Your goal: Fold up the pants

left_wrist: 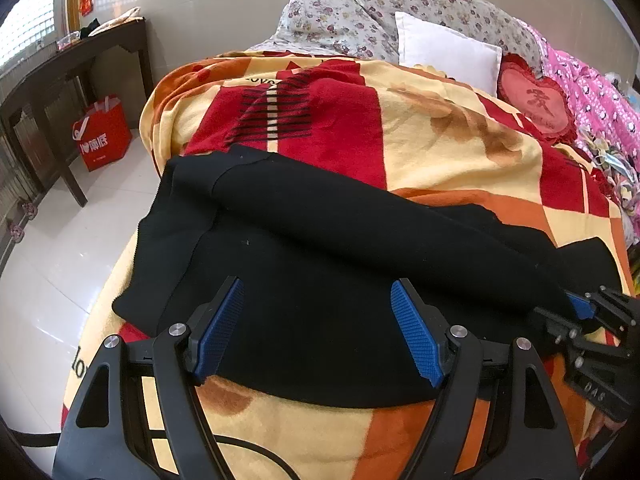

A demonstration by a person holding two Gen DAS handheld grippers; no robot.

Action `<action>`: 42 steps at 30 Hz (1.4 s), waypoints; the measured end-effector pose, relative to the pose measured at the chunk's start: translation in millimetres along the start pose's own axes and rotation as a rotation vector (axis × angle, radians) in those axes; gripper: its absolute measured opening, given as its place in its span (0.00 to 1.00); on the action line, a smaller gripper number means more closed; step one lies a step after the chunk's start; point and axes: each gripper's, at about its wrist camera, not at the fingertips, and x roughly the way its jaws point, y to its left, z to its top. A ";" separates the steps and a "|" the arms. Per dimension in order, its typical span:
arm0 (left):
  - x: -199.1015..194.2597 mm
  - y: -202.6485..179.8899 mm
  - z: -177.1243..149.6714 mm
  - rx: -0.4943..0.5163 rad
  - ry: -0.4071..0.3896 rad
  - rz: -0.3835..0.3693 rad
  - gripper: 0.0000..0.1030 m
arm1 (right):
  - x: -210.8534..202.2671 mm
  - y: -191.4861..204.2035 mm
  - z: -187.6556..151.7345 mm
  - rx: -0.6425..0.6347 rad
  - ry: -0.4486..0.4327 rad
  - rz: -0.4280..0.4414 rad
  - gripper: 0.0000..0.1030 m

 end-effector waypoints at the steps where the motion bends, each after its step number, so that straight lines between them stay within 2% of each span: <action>1: 0.4 1.0 1.6 -0.002 0.001 0.002 0.74 | 0.5 0.1 1.0 -0.014 -0.004 -0.005 0.26; 6: -2.9 17.1 8.0 -0.049 -0.013 0.002 0.74 | -7.7 -4.5 26.6 -0.087 -0.072 -0.086 0.16; 8: -5.1 24.6 8.8 -0.062 -0.015 0.003 0.74 | -3.4 -7.6 44.4 -0.125 -0.084 -0.147 0.06; 10: -6.3 34.4 9.5 -0.077 -0.013 0.013 0.74 | 2.9 -13.5 61.7 -0.149 -0.102 -0.215 0.05; 12: -7.0 44.9 9.8 -0.097 -0.009 0.026 0.74 | 12.4 -24.8 79.0 -0.136 -0.096 -0.222 0.05; 14: -7.2 53.0 10.0 -0.110 -0.009 0.028 0.74 | 13.4 -32.6 88.1 -0.102 -0.072 -0.139 0.05; 16: -5.6 58.0 10.2 -0.116 -0.009 0.030 0.74 | -1.5 -37.2 85.5 -0.023 -0.107 0.064 0.07; 18: -2.7 60.0 10.6 -0.114 -0.006 0.033 0.74 | -11.3 -34.5 74.9 0.015 -0.100 0.164 0.21; 19: -0.8 60.1 10.5 -0.111 -0.001 0.036 0.74 | -12.5 -29.0 69.2 -0.002 -0.083 0.161 0.37; 20: 0.3 60.1 10.2 -0.110 0.002 0.036 0.74 | -12.5 -23.6 64.4 -0.019 -0.071 0.156 0.47; 25: -0.7 61.0 6.4 -0.125 0.005 0.023 0.74 | 6.0 -1.9 37.1 -0.077 0.015 0.150 0.47; 27: -0.8 61.1 6.4 -0.121 0.004 0.029 0.74 | 16.3 3.8 27.0 -0.107 0.019 0.150 0.28; 28: -1.1 61.8 6.2 -0.119 0.005 0.034 0.74 | 20.5 6.7 24.6 -0.128 0.014 0.119 0.14; 31: -3.8 69.3 6.3 -0.130 0.001 0.049 0.74 | 22.3 10.6 33.4 -0.215 0.013 0.023 0.07; 35: -7.7 87.0 5.6 -0.187 0.007 0.034 0.74 | 15.2 8.3 73.7 -0.313 -0.063 -0.133 0.06; 39: -10.1 103.1 2.6 -0.244 0.020 0.025 0.74 | 44.0 -4.3 121.0 -0.346 -0.108 -0.303 0.06; 42: -10.4 111.4 -0.2 -0.255 0.032 0.050 0.74 | 78.8 -16.2 145.8 -0.315 -0.086 -0.323 0.06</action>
